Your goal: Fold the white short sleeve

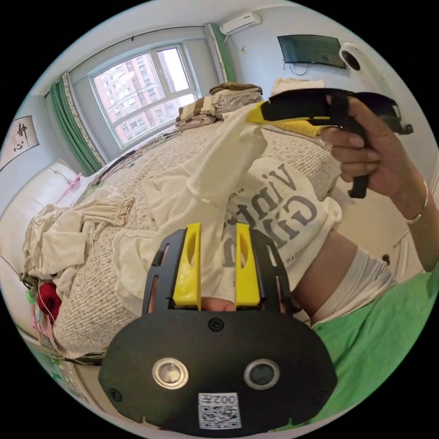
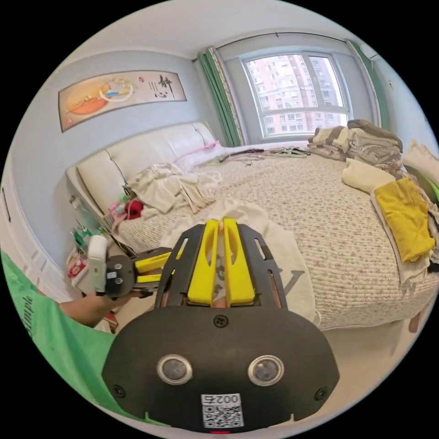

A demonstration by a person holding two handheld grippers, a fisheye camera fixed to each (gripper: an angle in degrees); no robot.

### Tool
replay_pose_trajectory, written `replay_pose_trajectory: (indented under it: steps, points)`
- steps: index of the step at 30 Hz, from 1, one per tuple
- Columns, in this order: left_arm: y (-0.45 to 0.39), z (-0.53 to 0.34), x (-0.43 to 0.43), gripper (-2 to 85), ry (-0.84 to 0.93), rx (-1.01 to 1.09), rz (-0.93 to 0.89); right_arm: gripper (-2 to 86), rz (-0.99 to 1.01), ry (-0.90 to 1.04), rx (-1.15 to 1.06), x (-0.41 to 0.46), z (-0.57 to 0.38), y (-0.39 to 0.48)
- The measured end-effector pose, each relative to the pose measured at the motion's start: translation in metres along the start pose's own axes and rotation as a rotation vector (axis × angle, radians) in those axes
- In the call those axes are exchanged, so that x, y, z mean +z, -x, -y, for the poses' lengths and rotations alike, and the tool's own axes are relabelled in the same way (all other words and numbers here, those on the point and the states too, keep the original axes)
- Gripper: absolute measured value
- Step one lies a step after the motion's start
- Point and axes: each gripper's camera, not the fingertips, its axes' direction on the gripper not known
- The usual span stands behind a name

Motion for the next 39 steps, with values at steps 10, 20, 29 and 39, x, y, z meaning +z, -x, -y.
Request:
replay_pose_trajectory:
  steps: [10, 20, 29, 39]
  points:
    - [-0.051, -0.008, -0.008, 7.5, -0.109, 0.168, 0.234, -0.3, 0.191, 0.109, -0.175, -0.01, -0.031, 0.053]
    - [-0.019, -0.047, -0.014, -0.9, -0.039, 0.092, -0.075, -0.6, -0.152, 0.2, -0.076, -0.014, -0.052, 0.024]
    - [0.015, -0.046, -0.017, -1.0, 0.011, 0.015, -0.104, 0.0, -0.354, 0.248, 0.305, -0.063, -0.068, -0.055]
    - [0.08, -0.027, -0.013, -1.0, 0.05, -0.199, -0.221, 7.5, -0.611, 0.139, 0.126, -0.041, -0.041, 0.022]
